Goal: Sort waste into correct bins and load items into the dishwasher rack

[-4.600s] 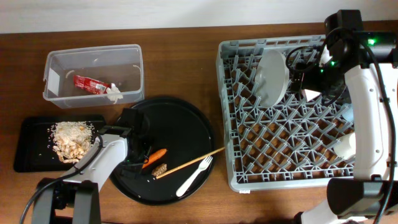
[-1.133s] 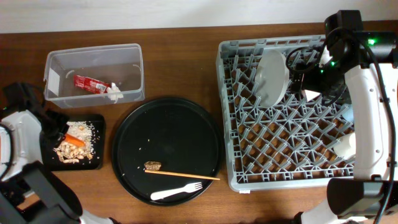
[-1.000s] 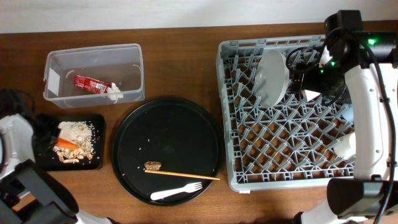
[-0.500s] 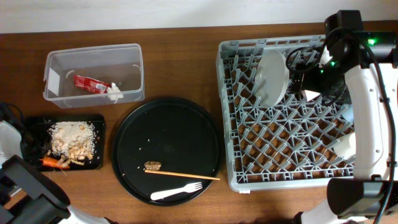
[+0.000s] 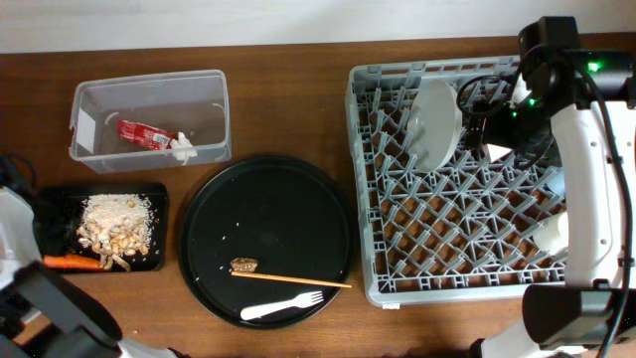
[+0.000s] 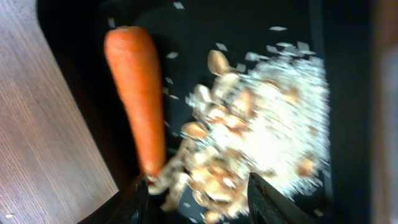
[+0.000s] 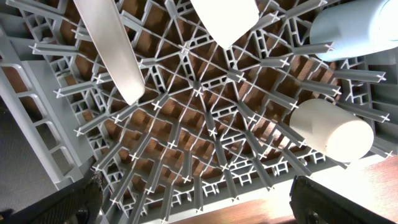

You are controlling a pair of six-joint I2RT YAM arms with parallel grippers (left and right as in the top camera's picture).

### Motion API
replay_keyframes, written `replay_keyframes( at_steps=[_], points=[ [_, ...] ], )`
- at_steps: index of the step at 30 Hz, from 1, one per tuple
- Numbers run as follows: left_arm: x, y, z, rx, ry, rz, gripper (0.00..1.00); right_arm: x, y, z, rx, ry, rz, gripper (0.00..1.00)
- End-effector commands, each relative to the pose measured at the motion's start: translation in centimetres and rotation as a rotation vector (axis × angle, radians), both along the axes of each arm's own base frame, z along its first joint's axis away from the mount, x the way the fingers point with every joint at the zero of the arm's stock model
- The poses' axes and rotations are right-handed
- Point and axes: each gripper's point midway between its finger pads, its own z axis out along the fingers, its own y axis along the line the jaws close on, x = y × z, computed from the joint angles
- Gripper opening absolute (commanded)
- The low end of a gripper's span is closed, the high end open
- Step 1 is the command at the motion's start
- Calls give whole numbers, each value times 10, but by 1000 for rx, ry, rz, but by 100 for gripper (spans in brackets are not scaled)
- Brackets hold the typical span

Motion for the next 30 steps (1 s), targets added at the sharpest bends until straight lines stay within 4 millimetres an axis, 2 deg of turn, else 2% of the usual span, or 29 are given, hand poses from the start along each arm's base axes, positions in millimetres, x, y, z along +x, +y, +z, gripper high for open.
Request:
replay_keyframes(
  at_steps=[1, 4, 7, 13, 17, 21, 25, 30],
  points=[
    [28, -32, 35, 12, -106, -126, 51, -3, 0, 10, -1, -30, 3, 99],
    [44, -76, 42, 11, -99, -290, 51, -3, 0, 10, -1, -30, 3, 98],
    [45, -130, 39, -25, -31, -485, 52, -3, 0, 10, -1, -30, 3, 99],
    [22, -232, 28, -90, 118, -792, 53, -3, 0, 10, -1, -30, 3, 99],
    [-1, -280, 10, -143, 181, -842, 63, -4, 0, 10, -1, -28, 4, 99],
    [-34, -310, -15, -250, 251, -809, 66, -4, 0, 10, -1, -26, 7, 99],
    [-52, -316, -38, -306, 279, -740, 66, -4, 0, 10, -1, -26, 7, 99],
    [-62, -319, -65, -336, 263, -723, 66, -4, 0, 10, -1, -26, 7, 99]
  ],
)
